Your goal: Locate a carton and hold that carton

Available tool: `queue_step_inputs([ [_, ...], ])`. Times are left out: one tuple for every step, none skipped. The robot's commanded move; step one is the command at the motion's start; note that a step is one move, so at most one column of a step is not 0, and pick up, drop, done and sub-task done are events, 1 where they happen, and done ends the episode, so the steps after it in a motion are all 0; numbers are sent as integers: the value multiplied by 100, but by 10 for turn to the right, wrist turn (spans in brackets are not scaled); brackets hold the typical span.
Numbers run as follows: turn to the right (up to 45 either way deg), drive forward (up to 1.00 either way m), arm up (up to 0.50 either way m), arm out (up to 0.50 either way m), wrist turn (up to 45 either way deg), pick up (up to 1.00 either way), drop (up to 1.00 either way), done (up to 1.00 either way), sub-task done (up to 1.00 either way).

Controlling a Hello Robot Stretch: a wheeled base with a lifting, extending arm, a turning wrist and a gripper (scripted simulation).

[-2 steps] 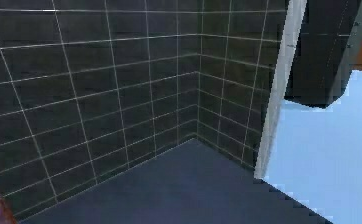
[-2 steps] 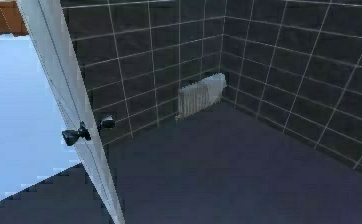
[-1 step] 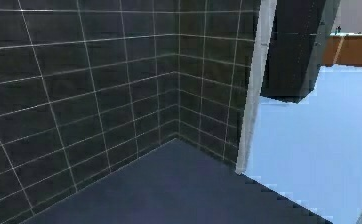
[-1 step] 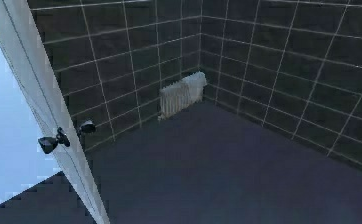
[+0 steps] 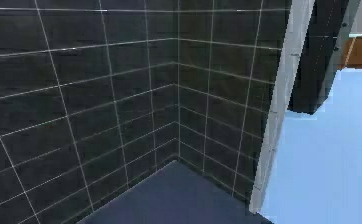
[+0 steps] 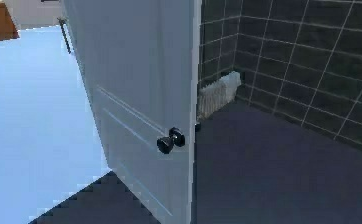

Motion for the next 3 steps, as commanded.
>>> queue_step_inputs([
  [450, 0, 0, 0, 0, 0, 0, 0, 0],
  [30, 0, 0, 0, 0, 0, 0, 0, 0],
  [-120, 0, 0, 0, 0, 0, 0, 0, 0],
])
